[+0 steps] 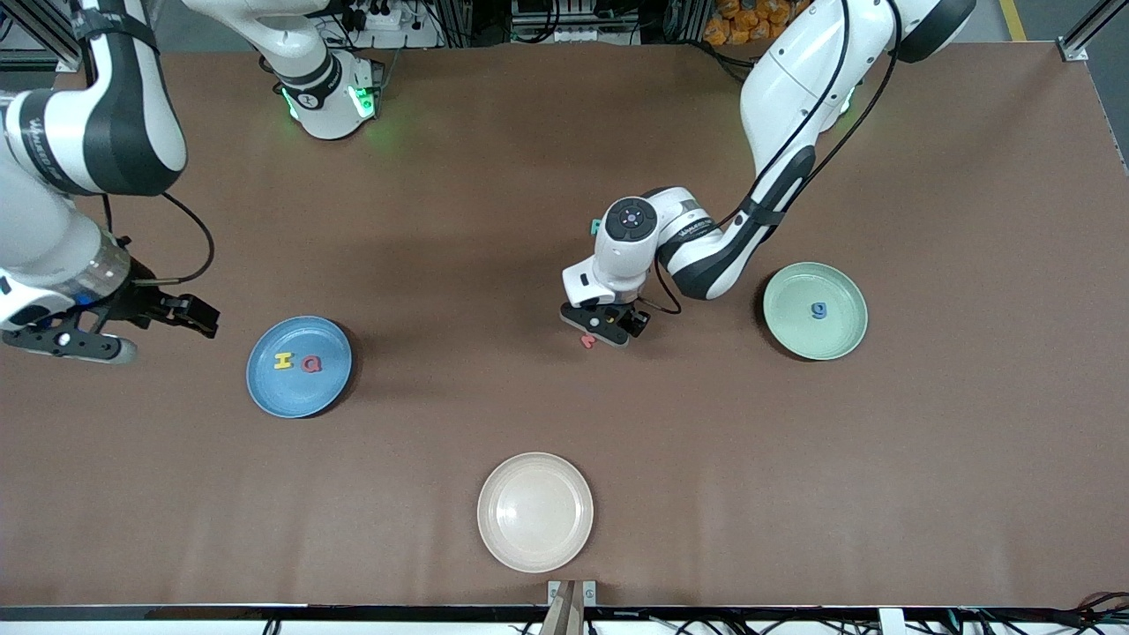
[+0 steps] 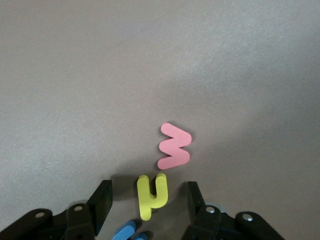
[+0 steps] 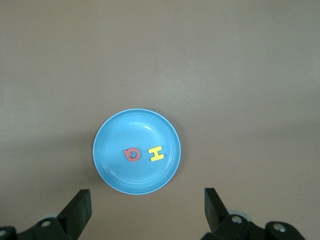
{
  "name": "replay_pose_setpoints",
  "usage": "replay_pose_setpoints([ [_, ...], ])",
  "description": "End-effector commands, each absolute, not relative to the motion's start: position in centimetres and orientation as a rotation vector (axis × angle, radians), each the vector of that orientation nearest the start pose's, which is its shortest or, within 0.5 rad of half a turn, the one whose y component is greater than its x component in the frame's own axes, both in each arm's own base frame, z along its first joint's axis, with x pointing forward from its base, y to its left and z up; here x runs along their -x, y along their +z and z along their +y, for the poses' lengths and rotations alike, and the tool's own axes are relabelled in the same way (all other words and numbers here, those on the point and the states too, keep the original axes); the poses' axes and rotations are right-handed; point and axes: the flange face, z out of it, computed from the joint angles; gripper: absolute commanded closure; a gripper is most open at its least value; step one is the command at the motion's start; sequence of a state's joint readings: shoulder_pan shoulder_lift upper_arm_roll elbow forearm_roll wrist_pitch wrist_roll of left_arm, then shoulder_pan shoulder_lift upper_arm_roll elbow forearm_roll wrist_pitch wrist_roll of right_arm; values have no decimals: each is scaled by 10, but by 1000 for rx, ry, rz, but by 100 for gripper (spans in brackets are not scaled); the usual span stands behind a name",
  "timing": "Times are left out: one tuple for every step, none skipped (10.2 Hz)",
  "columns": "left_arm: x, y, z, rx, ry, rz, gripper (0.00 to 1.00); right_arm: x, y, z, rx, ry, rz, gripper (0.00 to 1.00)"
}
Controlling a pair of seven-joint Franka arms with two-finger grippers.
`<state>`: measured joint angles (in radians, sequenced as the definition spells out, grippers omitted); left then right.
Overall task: Sort uppercase to blue plate, lowercase to green plate
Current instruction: 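Grasp the yellow letter with the left gripper while the right gripper withdraws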
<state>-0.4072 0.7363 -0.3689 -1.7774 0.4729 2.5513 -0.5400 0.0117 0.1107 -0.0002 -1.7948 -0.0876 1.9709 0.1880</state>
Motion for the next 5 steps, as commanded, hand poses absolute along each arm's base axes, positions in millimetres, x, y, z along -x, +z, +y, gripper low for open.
replay_pose_setpoints([
  [-486,174,-459,3052,-199,810,35,-591,519,-13,3181,-176,256,0],
  [-485,171,-457,3047,-190,813,38,-586,535,-19,3177,-215,272,0],
  [-484,171,-458,3047,-190,815,43,-581,545,-23,3176,-220,286,0],
  [-484,171,-458,3047,-190,815,48,-576,558,-23,3175,-241,285,0],
  [-484,171,-458,3047,-190,815,52,-572,569,-23,3175,-239,288,0],
])
